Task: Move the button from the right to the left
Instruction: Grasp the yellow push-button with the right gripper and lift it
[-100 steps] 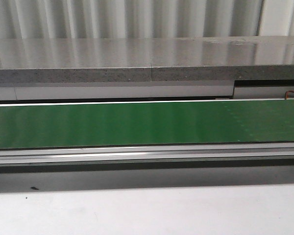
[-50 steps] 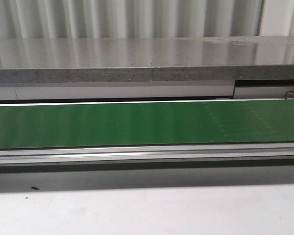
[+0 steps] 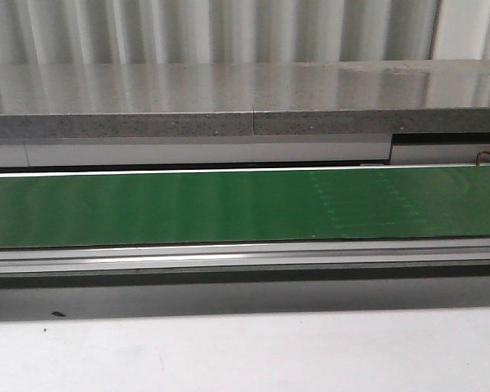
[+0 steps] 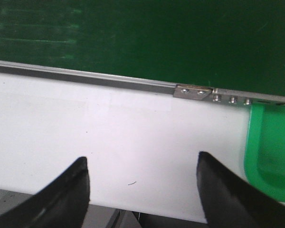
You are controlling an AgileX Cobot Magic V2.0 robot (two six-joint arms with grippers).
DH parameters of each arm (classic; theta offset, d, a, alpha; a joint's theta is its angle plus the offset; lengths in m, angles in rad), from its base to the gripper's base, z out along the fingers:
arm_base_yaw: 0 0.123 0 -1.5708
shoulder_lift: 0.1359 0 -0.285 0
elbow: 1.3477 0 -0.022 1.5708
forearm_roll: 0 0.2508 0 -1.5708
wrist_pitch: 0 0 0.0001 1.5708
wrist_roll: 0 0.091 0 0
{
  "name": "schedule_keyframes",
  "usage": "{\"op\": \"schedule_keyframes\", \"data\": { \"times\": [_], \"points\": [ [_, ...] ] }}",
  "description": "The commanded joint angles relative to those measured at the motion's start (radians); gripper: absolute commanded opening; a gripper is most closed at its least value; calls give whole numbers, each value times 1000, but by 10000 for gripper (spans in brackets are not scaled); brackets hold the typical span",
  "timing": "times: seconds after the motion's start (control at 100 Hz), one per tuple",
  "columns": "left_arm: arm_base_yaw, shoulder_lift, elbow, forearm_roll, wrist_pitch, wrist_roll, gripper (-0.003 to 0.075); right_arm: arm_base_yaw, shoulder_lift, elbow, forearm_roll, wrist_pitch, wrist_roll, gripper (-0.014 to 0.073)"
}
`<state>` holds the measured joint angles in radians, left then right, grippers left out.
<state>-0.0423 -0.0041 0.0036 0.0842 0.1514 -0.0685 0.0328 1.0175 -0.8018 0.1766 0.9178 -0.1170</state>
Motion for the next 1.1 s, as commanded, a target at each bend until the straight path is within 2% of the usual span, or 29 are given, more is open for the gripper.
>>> {"op": "schedule_keyframes", "data": {
  "times": [0.0, 0.17, 0.33, 0.48, 0.62, 0.71, 1.09],
  "points": [
    [1, -31, 38, -2, -76, -2, -20, -1, 44, -75, 0, -9, -3, 521],
    [1, -31, 38, -2, -76, -2, -21, -86, 145, -175, -66, 18, -3, 521],
    [1, -31, 38, -2, -76, -2, -20, -255, 235, -251, -103, 19, -3, 521],
    [1, -31, 38, -2, -76, -2, -20, -408, 315, -298, -103, -54, -3, 521],
    [1, -31, 38, -2, -76, -2, -20, -490, 395, -328, -106, -98, -3, 521],
    [1, -31, 38, -2, -76, -2, -20, -521, 465, -353, -107, -109, -3, 521],
    [1, -31, 38, -2, -76, -2, -20, -522, 767, -485, -119, -127, -32, 521]
  ]
}}
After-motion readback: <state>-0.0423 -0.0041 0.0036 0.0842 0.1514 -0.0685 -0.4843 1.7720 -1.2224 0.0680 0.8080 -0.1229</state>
